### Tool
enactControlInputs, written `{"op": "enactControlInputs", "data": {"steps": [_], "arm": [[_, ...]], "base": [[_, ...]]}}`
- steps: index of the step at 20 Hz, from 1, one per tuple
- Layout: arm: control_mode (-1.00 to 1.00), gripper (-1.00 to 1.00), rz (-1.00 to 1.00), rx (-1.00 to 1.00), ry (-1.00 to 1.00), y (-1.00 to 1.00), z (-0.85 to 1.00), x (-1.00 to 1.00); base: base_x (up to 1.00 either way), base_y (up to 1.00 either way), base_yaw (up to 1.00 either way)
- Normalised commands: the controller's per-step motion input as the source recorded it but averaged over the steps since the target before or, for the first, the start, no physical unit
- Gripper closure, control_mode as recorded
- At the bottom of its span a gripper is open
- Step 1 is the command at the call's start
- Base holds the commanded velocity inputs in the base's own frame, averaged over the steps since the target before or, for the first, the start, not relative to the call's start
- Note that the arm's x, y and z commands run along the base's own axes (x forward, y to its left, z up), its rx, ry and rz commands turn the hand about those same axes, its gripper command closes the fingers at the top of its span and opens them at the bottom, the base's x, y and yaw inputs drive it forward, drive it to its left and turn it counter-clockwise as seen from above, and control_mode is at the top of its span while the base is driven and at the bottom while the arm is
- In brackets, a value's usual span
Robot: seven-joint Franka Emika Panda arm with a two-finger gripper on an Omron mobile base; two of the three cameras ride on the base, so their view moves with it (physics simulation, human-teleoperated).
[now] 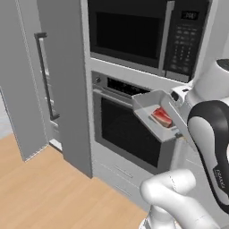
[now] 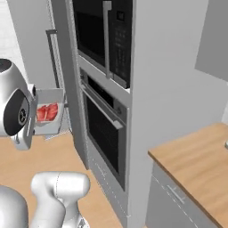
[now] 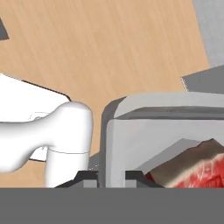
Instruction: Take the meat container that has the steak and place it on the second highest rack of the freezer. Then take the vegetable container that has the carrot and avocado and place it on the highest rack of the freezer.
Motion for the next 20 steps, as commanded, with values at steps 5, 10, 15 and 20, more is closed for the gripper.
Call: {"op": "enactControlInputs", "data": {"steps": [5,10,15,20], "arm": [[1.00,1.00,0.00,0.00,0.00,0.00,0.00,0.00],[1.00,1.00,0.00,0.00,0.00,0.00,0.00,0.00],[1.00,1.00,0.00,0.00,0.00,0.00,0.00,0.00],[1.00,1.00,0.00,0.00,0.00,0.00,0.00,0.00]], "base": [[0.92,0.87,0.02],[0.92,1.00,-0.08],[0.68,1.00,-0.23],[0.39,1.00,-0.33]]}}
